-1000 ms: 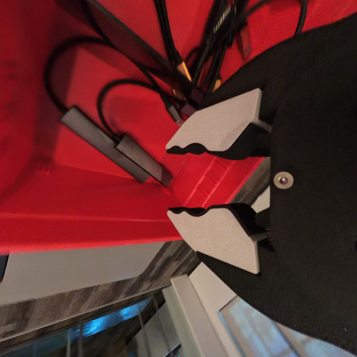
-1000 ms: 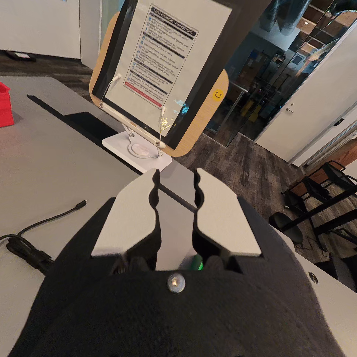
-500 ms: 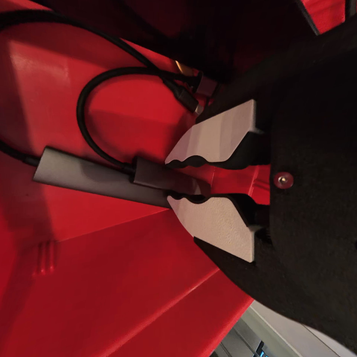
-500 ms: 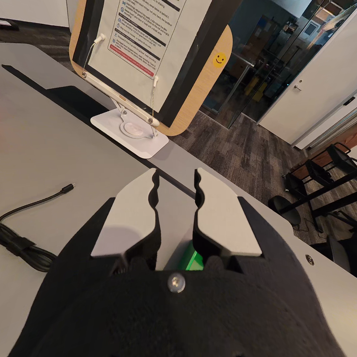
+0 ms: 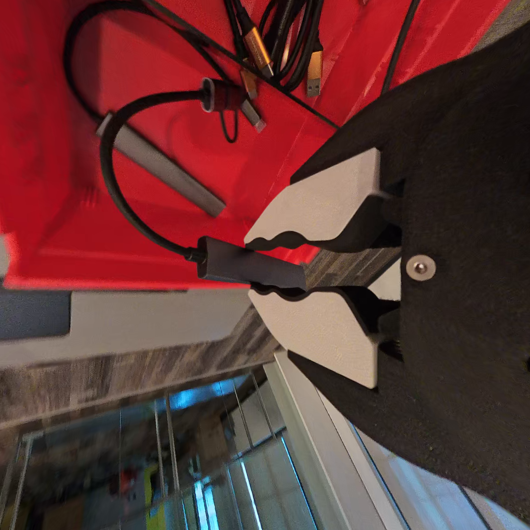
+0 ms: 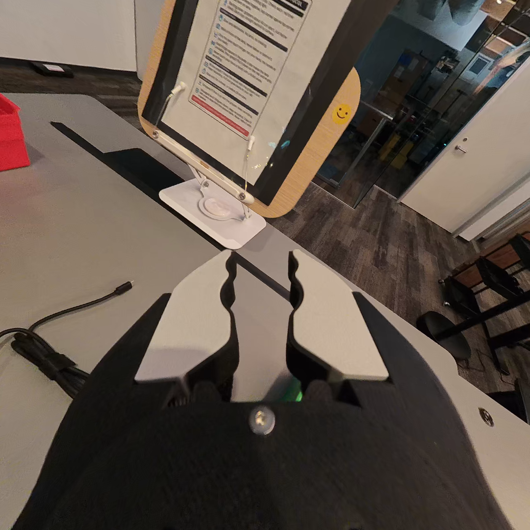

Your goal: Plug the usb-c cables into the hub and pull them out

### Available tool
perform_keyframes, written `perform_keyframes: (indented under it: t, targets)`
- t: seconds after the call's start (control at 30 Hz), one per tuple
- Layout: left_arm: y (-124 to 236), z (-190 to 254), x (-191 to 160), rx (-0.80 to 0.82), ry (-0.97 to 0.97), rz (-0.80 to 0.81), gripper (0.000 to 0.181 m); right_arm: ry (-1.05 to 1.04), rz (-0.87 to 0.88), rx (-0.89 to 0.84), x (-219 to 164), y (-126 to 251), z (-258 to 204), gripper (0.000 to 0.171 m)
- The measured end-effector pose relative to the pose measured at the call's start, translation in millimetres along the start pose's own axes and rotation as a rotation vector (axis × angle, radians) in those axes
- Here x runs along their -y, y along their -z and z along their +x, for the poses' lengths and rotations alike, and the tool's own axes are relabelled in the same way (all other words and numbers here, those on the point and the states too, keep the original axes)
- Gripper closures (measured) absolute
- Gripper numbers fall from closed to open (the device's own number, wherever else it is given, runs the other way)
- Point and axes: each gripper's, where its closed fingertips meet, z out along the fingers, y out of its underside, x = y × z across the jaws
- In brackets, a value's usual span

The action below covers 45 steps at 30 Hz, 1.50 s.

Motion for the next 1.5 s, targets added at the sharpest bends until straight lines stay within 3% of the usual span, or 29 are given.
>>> perform_keyframes:
  t: [0.37,0.43,0.53,0.67,0.83,1.03,1.3,1.5]
  targets:
    - [149.9,-65.0,63.3,0.292,0.045,0.054,0.159,0.002,0.134,0.095,38.0,14.9,-29.5,0.136]
    - [169.8,-59.9,88.2,0.286,0.080,0.092,0.158,0.008,0.167,0.125,47.4,21.1,-37.4,0.136]
    - [177.8,-23.1,136.3,0.138,0.120,0.171,0.159,0.010,0.185,0.150,55.1,28.5,-44.6,0.135]
    - [159.1,41.8,193.1,0.018,0.003,0.246,0.159,0.007,0.213,0.165,58.6,43.4,-43.0,0.135]
    - [117.1,97.0,231.0,-0.110,-0.047,0.241,0.159,-0.048,0.222,0.136,49.6,64.5,-21.7,0.135]
    - [66.3,128.2,261.2,-0.229,-0.006,0.213,0.159,-0.076,0.232,0.155,42.6,71.7,-13.3,0.135]
    - [5.8,162.9,284.8,-0.408,0.072,0.138,0.159,-0.103,0.150,0.189,22.5,52.8,-13.6,0.132]
    - [-11.4,172.1,295.0,-0.451,0.115,0.157,0.159,-0.103,0.177,0.187,23.6,57.5,-8.9,0.129]
